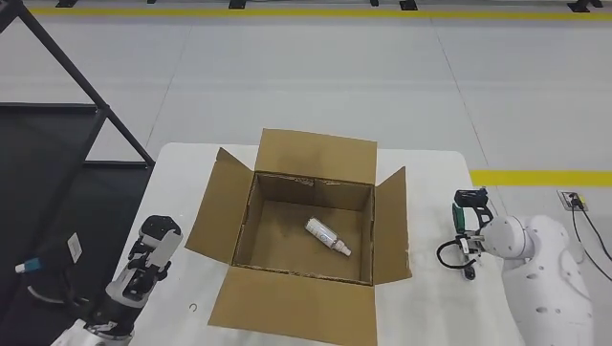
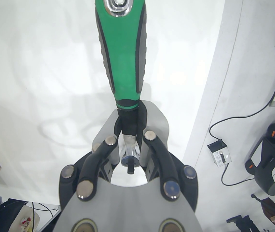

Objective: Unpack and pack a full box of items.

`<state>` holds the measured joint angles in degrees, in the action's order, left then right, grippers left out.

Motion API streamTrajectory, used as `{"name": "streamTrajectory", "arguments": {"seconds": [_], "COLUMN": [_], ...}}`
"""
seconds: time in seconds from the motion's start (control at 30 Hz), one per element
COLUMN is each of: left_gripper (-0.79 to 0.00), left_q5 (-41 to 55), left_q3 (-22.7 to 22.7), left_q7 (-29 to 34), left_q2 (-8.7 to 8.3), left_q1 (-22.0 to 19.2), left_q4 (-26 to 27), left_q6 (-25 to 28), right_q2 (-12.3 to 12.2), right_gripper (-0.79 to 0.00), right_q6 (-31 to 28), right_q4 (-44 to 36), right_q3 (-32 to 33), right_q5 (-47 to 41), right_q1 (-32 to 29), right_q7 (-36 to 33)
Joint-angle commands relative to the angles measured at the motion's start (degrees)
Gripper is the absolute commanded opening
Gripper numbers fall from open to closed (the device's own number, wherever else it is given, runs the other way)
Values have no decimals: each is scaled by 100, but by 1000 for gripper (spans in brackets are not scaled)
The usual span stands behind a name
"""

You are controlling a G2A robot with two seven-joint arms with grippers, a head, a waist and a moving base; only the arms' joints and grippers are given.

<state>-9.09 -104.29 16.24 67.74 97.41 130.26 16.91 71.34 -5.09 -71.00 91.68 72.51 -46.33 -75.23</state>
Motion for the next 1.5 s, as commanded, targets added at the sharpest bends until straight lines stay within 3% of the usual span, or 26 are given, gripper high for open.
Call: {"name": "streamTrajectory", "arguments": {"seconds": [0.0,0.07,0.27,0.47,0.57,0.63,0.7,0.73,0.77,0.8,0.87,1.1,1.17,1.27,1.47], "left_gripper": [0,0,0,0,0,0,0,0,0,0,0,0,0,0,0], "left_q5": [0,0,0,0,0,0,4,4,14,31,65,231,261,319,464], "left_q3": [0,0,0,0,0,0,-9,-28,-54,-86,-156,-392,-439,-502,-639], "left_q7": [0,0,0,0,0,0,-50,-76,-111,-155,-217,-361,-384,-435,-527], "left_q2": [0,0,0,0,0,0,3,5,8,11,16,34,38,47,67], "left_q1": [0,0,0,0,0,0,0,13,31,53,108,294,332,381,504], "left_q4": [0,0,0,0,0,0,-10,-16,-19,-20,-24,-26,-35,-54,-139], "left_q6": [0,0,0,0,0,0,-12,-12,-12,-5,17,129,156,207,334], "right_q2": [-12,-26,-69,-124,-135,-137,-137,-137,-136,-134,-132,-129,-137,-149,-117], "right_gripper": [-606,-570,-557,-560,-686,-483,-465,-406,-212,-89,0,0,-37,-28,-55], "right_q6": [-15,-40,-50,128,314,371,411,453,473,462,428,236,100,-209,-180], "right_q4": [25,63,59,-562,-1278,-1942,-2633,-2965,-3297,-3617,-4221,-6000,-6335,-6364,-6328], "right_q3": [-7,-9,37,319,378,388,397,407,403,394,357,-55,-238,-679,-1853], "right_q5": [-24,-53,-171,-516,-638,-742,-877,-951,-1028,-1127,-1306,-1590,-1557,-1426,-872], "right_q1": [4,10,-21,-283,-548,-813,-1094,-1228,-1357,-1476,-1706,-2304,-2375,-2191,-1551], "right_q7": [10,21,92,221,247,277,319,346,384,426,534,1042,1083,1106,609]}}
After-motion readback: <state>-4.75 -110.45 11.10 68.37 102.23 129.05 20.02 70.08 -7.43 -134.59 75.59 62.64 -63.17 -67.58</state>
